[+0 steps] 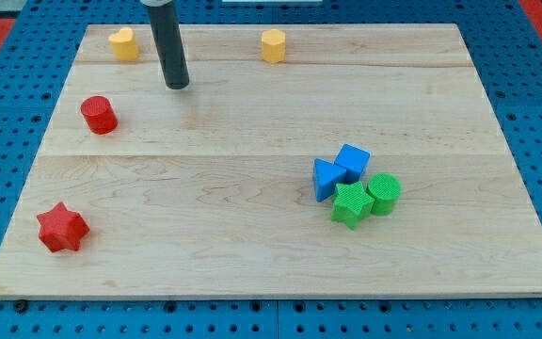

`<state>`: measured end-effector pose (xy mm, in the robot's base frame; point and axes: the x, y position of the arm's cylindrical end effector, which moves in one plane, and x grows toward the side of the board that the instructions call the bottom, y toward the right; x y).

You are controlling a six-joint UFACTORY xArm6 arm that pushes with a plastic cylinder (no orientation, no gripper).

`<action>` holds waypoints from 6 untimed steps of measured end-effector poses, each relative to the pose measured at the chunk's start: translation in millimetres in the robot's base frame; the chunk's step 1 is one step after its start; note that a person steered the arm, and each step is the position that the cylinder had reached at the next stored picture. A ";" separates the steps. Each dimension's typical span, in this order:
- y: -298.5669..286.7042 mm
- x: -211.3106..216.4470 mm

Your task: Push the red circle towards the right side of the board

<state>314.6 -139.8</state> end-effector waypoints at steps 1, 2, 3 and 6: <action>-66.8 1.6; -127.8 11.4; -130.5 57.4; -79.0 53.0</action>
